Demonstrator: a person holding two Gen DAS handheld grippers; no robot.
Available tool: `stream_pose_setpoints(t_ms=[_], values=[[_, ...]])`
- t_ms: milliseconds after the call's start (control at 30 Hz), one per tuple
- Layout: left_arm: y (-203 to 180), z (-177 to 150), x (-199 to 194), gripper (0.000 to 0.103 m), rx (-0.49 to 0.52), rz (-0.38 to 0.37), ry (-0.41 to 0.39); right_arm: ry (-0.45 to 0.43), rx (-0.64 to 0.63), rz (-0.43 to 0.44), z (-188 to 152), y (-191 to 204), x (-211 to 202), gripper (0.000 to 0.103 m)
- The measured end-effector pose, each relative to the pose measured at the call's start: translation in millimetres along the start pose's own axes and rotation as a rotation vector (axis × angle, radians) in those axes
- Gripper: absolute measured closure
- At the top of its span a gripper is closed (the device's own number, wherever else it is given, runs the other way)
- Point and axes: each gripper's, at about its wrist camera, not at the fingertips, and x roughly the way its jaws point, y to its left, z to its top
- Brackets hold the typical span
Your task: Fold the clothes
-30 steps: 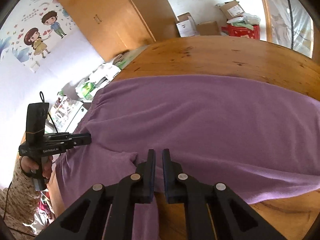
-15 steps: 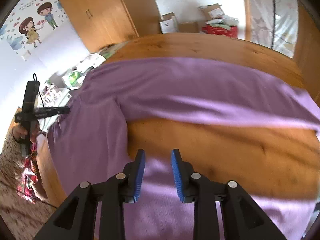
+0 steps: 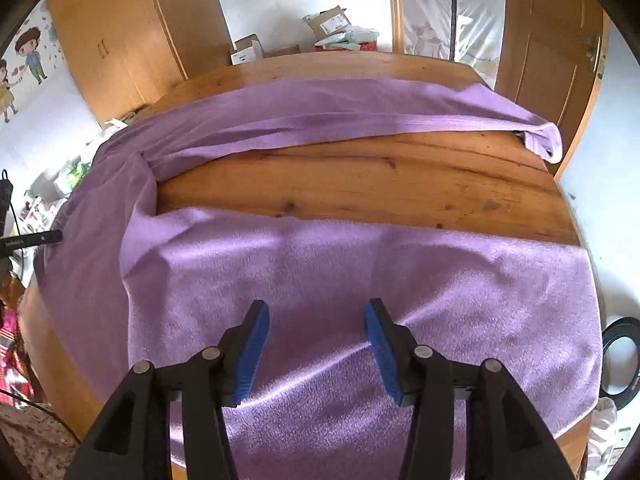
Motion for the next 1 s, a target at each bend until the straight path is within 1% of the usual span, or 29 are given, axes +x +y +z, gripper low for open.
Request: stream_pose_setpoints(t_ms=[167,267,467,600,833,1000], values=[[5.4,-5.8,-2.9,0.082,-0.006,-0.01,-0.019,-0.034,-0.034,-0.055,-14.9,9.2,-5.1,0.052],[6.5,-6.8,-3.2,0.082,-0.005,-0.016,-0.029,-0.034,-0.055,-0.084,-20.7,12.4,-7.1,0.052],[1.7,-16.9,-9.8,0.082,-0.005,0.01,-0.041,-0.081,-0.011,-0.094,-41.6,8.9,-17.0,0.052],[-0.5,-23.3,-13.5,0.082,0.005,0.026,-0.039,-0.082,-0.014,-0.1,-47.6,9.7,-21.5,0.052],[2.7,-35.9,-19.5,0.082,-0.017,0.02,-0.042,-0.095,0.001,-0.075,-60.1,3.0,-31.1,0.052],[5.5,-41.7,-23.1,0.082,-0.029,0.014,-0.042,-0.067,-0.008,-0.095,-61.7,9.2,-32.5,0.052]])
